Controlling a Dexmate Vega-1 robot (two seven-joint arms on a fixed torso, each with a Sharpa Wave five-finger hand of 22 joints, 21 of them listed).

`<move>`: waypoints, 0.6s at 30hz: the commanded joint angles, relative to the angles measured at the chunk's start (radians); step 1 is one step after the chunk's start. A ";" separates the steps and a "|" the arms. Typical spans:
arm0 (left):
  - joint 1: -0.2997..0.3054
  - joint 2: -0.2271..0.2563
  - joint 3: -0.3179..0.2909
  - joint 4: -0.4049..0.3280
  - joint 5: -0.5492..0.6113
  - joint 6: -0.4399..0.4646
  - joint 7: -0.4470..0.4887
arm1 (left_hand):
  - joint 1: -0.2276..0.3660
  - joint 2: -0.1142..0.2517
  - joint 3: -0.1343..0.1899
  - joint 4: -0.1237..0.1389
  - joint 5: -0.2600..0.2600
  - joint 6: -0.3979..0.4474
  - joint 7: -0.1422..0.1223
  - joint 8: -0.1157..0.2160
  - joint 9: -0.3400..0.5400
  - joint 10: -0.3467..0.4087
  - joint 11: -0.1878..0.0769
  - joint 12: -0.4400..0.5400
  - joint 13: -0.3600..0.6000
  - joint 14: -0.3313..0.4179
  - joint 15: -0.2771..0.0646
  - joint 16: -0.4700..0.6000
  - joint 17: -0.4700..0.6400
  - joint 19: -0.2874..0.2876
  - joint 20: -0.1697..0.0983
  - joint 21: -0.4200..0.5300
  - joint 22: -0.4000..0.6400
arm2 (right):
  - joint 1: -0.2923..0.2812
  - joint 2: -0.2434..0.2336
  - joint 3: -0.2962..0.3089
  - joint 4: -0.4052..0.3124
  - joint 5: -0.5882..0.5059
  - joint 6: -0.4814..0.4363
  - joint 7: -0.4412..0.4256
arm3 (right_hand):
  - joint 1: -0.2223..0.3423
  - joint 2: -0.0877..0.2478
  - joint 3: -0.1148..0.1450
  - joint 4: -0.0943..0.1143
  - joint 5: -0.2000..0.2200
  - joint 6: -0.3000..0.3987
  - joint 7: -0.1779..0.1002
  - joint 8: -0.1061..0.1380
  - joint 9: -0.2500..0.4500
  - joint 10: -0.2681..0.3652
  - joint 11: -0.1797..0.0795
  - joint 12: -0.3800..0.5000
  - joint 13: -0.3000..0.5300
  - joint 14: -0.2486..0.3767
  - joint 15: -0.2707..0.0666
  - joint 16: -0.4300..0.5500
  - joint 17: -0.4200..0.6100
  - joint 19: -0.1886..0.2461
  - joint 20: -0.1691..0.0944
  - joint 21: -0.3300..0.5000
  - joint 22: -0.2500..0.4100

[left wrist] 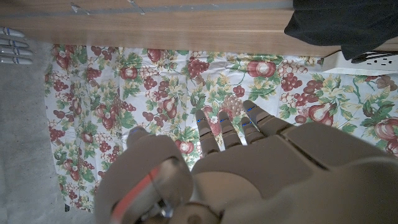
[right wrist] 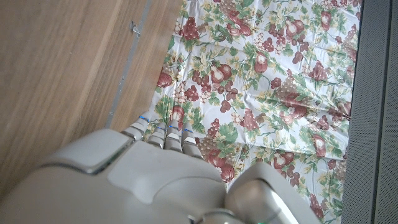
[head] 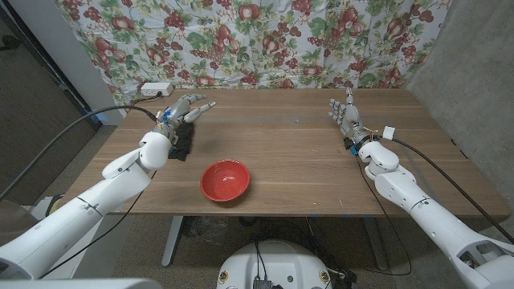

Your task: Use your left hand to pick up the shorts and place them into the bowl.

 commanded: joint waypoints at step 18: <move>-0.054 0.036 0.067 0.028 0.074 0.013 0.001 | 0.028 -0.014 -0.005 -0.015 0.015 -0.049 -0.001 -0.023 0.002 0.014 -0.011 0.004 0.006 -0.008 -0.081 0.001 0.003 0.011 -0.017 0.002 0.001 | -0.038 -0.004 0.020 -0.014 -0.002 0.034 -0.036 | 0.000 0.012 -0.003 -0.002 0.006 0.013 0.009 0.002 0.006 0.008 0.014 0.004 0.003 0.003 -0.013 0.003 0.003 0.010 -0.009 -0.015 0.002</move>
